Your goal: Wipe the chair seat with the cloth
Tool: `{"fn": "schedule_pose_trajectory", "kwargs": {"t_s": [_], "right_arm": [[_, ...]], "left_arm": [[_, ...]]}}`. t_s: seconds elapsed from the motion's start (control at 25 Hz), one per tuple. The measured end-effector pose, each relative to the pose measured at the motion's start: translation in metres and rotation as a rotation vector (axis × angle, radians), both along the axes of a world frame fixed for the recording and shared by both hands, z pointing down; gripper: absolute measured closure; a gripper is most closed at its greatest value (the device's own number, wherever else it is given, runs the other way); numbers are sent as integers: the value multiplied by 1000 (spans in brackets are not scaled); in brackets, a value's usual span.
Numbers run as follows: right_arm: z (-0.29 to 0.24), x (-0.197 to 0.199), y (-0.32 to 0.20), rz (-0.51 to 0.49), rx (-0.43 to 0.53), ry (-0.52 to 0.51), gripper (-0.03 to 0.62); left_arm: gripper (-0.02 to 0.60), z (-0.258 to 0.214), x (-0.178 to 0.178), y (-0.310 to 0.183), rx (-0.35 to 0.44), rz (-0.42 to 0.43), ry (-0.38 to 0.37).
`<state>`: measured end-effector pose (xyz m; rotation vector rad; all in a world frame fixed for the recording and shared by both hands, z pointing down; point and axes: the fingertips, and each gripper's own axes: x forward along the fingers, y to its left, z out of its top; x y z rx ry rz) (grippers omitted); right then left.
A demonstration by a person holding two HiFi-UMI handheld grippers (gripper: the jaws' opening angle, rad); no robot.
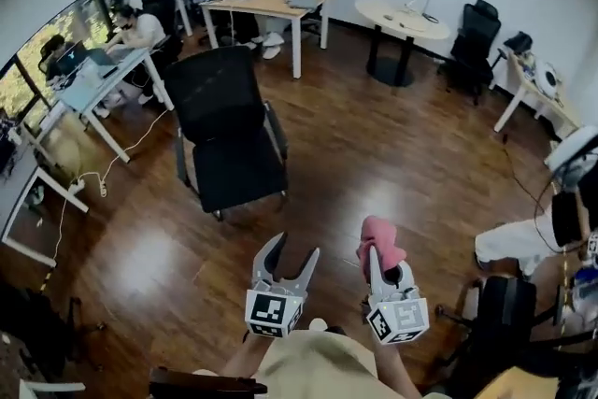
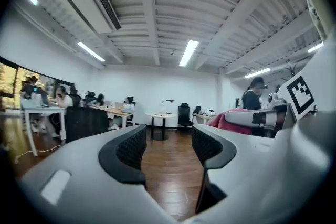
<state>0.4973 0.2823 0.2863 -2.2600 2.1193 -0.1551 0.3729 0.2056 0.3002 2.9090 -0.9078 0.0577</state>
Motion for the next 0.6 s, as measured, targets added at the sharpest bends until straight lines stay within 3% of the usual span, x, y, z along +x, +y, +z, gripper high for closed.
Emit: {"fn": "schedule_pose_trajectory", "kwargs": {"t_s": [0.12,0.24,0.44,0.6], "right_arm": [[8,-41,-63,-215,0,-32,579],[17,-85,-108,-351,-16,-60,579],[50,-165,-169,-527,-77,-48,579],[62,-240,-224,-595,-98,-21,579]], "left_arm": [[330,6,-63,-37,-9,-230,-20],[333,12,-119,-60,-30,-383,-27],[334,35,-197,-95,-52,-541,-39],[334,36,-265,-143,-40,-597,-16]]}}
